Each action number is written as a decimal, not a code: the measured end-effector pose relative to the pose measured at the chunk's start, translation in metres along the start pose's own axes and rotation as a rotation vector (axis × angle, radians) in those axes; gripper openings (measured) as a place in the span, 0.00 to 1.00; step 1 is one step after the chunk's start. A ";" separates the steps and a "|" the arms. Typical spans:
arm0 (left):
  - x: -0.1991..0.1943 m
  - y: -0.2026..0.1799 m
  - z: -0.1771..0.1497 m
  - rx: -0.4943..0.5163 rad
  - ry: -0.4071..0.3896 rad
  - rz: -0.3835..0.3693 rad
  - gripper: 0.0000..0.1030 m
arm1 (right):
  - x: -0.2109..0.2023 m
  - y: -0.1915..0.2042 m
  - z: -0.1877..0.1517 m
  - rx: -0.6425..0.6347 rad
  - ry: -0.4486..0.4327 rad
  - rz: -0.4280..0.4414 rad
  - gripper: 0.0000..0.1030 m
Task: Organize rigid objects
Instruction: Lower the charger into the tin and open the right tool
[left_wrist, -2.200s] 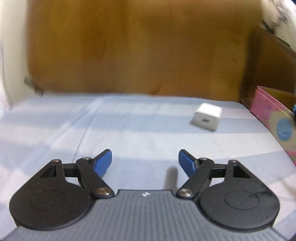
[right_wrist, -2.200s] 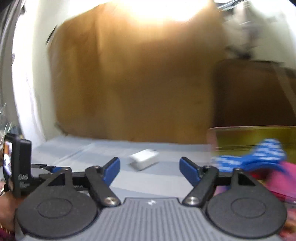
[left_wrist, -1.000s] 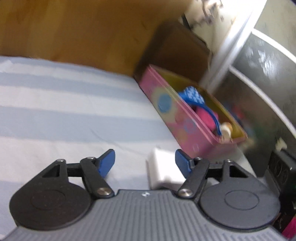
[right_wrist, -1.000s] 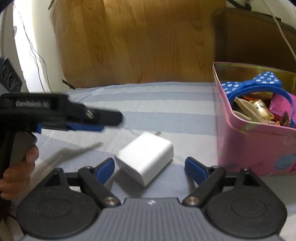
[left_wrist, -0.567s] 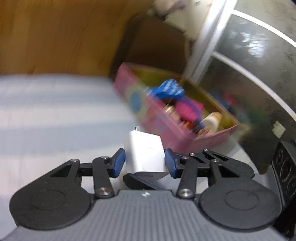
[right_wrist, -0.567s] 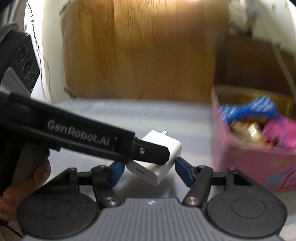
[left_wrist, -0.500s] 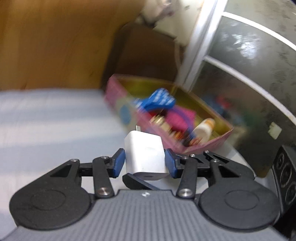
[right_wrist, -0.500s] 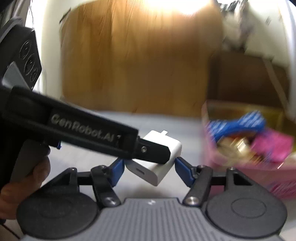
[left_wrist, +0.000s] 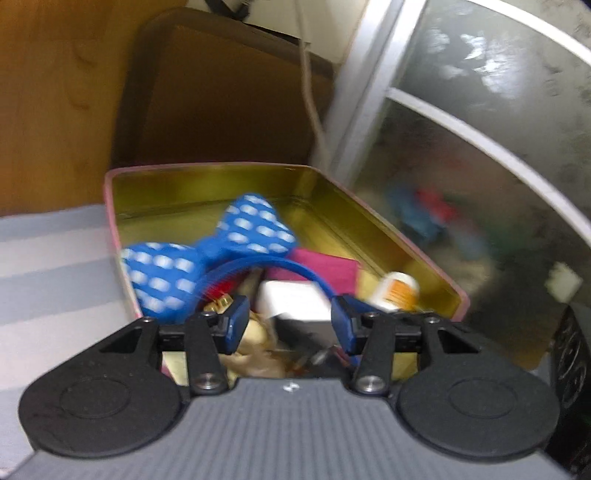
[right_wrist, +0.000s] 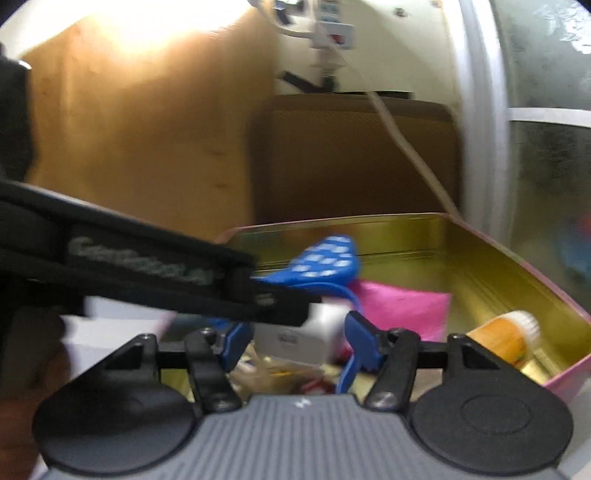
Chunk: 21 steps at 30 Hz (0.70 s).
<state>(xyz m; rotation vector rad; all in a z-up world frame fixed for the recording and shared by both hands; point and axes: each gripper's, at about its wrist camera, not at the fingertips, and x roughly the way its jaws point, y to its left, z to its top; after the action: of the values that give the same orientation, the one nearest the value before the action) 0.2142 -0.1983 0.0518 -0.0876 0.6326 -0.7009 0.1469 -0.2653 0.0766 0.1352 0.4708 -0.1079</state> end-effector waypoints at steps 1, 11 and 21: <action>-0.003 -0.002 0.001 0.004 -0.016 0.030 0.59 | 0.003 -0.006 0.001 0.024 -0.006 -0.023 0.56; -0.065 0.011 -0.012 0.050 -0.072 0.232 0.64 | -0.044 -0.013 -0.010 0.162 -0.148 0.045 0.67; -0.110 0.050 -0.055 -0.014 -0.052 0.393 0.67 | -0.088 0.030 -0.031 0.137 -0.179 0.130 0.71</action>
<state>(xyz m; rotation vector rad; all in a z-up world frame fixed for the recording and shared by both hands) 0.1467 -0.0842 0.0496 0.0062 0.5828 -0.3135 0.0597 -0.2247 0.0928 0.2872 0.2752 -0.0241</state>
